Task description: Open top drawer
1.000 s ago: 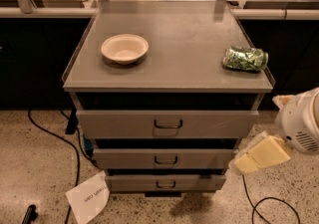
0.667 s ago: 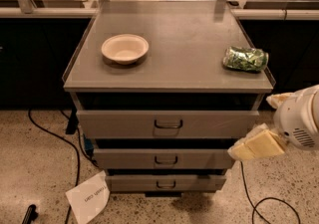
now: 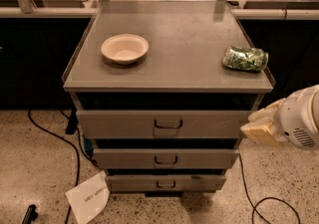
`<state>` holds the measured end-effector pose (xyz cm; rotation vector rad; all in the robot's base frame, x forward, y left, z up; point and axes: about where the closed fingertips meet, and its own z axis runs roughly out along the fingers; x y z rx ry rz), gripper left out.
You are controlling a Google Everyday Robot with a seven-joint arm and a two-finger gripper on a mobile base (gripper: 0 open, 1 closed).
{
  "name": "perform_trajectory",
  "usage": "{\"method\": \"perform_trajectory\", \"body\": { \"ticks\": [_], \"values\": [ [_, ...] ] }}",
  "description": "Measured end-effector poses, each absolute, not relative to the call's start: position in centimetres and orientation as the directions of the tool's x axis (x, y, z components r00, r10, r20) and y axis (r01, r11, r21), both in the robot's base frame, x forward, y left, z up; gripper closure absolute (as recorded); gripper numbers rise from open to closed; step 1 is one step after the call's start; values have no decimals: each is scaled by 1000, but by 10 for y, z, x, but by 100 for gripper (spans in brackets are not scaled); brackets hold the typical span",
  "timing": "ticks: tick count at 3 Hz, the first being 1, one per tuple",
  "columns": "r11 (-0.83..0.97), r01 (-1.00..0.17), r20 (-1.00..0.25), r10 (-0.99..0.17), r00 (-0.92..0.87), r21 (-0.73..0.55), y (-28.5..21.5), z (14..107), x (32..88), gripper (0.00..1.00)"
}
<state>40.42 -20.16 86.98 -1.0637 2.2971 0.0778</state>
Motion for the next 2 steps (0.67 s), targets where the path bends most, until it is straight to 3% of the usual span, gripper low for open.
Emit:
{"method": "perform_trajectory", "body": {
  "ticks": [1,2],
  "values": [
    [683,-705,-549,-670,-500,-191,-201,868,404,89],
    [724,-659,-601,-625,-498,-206,-204,861,409,100]
  ]
}}
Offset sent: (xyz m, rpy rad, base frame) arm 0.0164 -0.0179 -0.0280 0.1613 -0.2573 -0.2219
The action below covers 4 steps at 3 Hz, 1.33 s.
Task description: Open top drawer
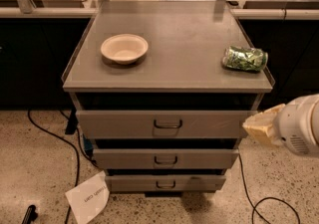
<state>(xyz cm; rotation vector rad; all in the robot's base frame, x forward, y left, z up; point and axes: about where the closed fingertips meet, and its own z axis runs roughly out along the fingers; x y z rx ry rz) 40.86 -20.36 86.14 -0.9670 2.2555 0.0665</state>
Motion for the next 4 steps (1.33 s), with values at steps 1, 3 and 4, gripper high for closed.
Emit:
{"method": "perform_trajectory", "body": {
  "ticks": [1,3,4],
  "values": [
    [766,-616,-672,-555,-490,-183,-199,822,400,100],
    [819,-525,-790,-472,-390,-230,-199,816,434,100],
    [819,-525,-790,-473,-390,-231,-199,817,434,100]
  ]
}}
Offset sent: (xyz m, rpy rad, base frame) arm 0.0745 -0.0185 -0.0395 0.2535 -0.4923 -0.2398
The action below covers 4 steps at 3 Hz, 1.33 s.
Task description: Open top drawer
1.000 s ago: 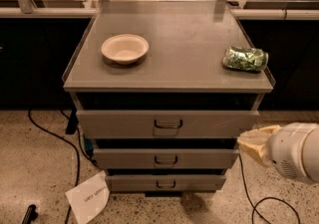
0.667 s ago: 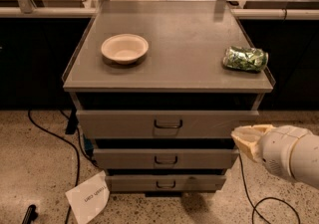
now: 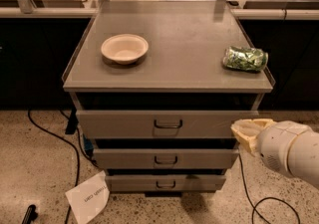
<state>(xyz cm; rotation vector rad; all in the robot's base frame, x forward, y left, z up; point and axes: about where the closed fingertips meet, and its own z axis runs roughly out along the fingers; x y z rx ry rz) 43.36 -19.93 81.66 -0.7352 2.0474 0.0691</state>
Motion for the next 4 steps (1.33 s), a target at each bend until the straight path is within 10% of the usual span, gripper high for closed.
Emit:
{"method": "perform_trajectory", "body": {
  "ticks": [4],
  "values": [
    [882,-426,-857,-368,-359,-200,-204,771,492,100]
  ]
}}
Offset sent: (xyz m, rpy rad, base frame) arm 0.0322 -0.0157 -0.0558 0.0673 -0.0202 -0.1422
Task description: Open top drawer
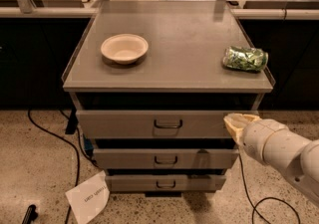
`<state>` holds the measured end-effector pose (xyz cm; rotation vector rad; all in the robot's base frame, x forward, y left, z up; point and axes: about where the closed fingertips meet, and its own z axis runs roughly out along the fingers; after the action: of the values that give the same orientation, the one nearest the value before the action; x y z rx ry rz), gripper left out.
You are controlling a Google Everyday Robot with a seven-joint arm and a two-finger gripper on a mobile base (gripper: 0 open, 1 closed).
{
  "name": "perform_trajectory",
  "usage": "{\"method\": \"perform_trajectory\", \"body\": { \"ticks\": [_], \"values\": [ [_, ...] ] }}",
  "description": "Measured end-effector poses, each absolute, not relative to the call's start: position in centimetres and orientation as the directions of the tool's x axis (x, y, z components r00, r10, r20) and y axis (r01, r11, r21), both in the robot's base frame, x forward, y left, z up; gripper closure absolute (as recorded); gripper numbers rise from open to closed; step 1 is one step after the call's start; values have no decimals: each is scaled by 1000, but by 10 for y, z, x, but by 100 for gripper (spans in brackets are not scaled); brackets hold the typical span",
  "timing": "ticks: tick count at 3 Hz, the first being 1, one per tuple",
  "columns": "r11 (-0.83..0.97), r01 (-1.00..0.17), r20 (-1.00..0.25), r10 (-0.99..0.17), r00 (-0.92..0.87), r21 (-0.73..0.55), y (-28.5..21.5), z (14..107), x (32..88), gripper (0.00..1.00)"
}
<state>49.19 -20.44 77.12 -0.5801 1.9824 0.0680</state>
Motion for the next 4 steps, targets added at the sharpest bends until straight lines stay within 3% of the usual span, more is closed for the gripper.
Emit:
{"method": "perform_trajectory", "body": {
  "ticks": [1,2,4],
  "values": [
    [881,-424,-863,-371,-343,-210,-200,749,545,100],
    [881,-424,-863,-371,-343,-210,-200,749,545,100],
    [942,-275,-878,-292,-379,-194,-234,731,569,100]
  ]
}}
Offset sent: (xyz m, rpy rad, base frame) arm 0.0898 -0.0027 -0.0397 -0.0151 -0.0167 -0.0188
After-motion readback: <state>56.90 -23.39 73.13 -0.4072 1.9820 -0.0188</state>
